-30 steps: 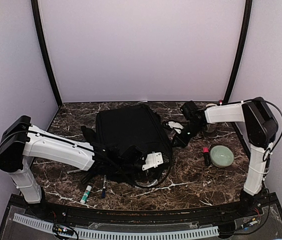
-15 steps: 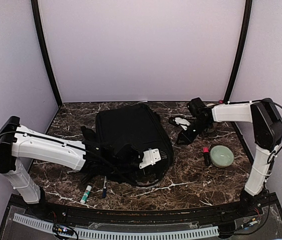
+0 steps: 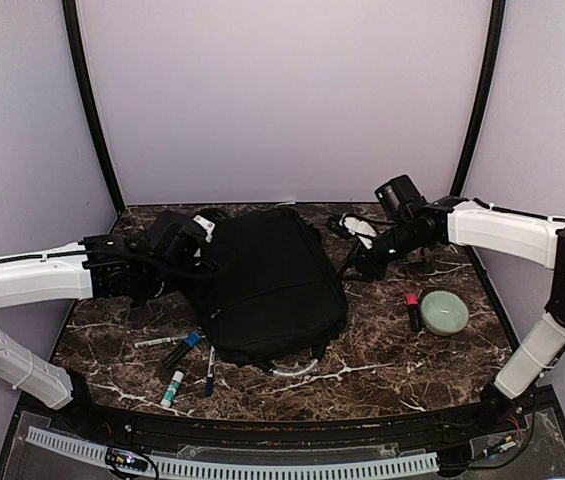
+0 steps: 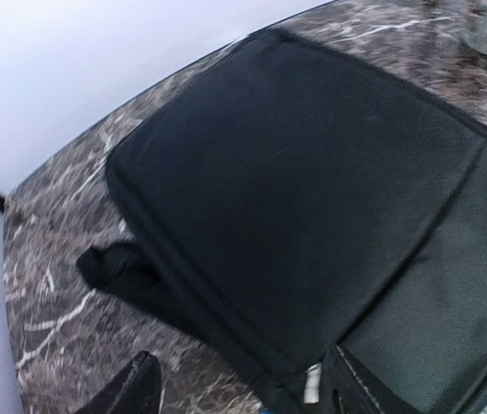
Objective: Pack the student bag
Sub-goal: Move the student bag to the center of the board.
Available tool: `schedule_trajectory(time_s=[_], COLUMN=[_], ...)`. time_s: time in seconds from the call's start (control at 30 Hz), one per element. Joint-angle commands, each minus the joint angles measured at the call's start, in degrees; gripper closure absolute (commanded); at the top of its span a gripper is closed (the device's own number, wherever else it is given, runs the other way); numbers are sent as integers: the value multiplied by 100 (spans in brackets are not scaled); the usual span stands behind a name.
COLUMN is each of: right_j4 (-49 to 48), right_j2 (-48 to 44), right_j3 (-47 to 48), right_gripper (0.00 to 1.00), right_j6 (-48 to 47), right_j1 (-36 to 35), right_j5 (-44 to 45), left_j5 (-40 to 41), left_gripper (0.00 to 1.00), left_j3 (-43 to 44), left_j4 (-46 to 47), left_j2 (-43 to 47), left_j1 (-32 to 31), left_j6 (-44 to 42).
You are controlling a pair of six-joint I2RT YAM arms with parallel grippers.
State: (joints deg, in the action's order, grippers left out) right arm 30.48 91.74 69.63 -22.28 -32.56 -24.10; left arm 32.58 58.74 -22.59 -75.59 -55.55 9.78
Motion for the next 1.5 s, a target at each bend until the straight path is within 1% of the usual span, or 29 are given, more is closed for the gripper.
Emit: schedule_trajectory(time_s=[0.0,0.13,0.2,0.27,0.37,0.43,0.53,0.67,0.8,1.0,1.13,1.23,1.37,1.47], right_j4=[28,87,97,169,228,108,49,-7,-203,-334,-298,-306,-257,-236], right_j2=[70,397,562,777,1059,1211,1453,1627,1602,1627,1603,1521,1457,1386], right_j3=[248,563,754,946,1099,1101,1154,1042,707,504,545,490,403,407], right_gripper=[60,60,60,61,61,62,62,62,62,62,62,62,62,62], right_j6=[-148,-244,-298,-343,-347,-262,-142,-22,-3,3,46,37,-45,-65], right_j1=[-537,-1050,-1275,-1467,-1629,-1694,-1728,-1733,-1721,-1546,-1285,-1150,-1111,-1101], right_j5=[-29,123,299,482,645,871,1184,1365,1612,1873,1837,1615,1308,1217], left_j5=[-686,-1763,-2317,-2819,-3168,-3321,-3574,-3832,-4011,-4411,-4367,-3977,-3549,-3186], left_gripper=[32,30,30,33,34,34,34,34,35,38,38,38,36,35], left_j3=[-545,-1071,-1318,-1547,-1772,-1898,-1998,-2039,-1828,-1139,-582,-262,-235,-317], left_j4=[-719,-371,-78,274,698,965,1324,1810,2298,2762,2607,2211,1599,858], left_j2=[776,1153,1211,1199,1066,927,641,213,-463,-1488,-1920,-2003,-1619,-1164], left_j1=[665,1440,1800,1983,1995,2143,2154,2154,2154,2066,1706,1611,1602,1507], left_j6=[1479,2043,2214,2328,2410,2472,2519,2490,2586,2510,2281,2119,2050,2040])
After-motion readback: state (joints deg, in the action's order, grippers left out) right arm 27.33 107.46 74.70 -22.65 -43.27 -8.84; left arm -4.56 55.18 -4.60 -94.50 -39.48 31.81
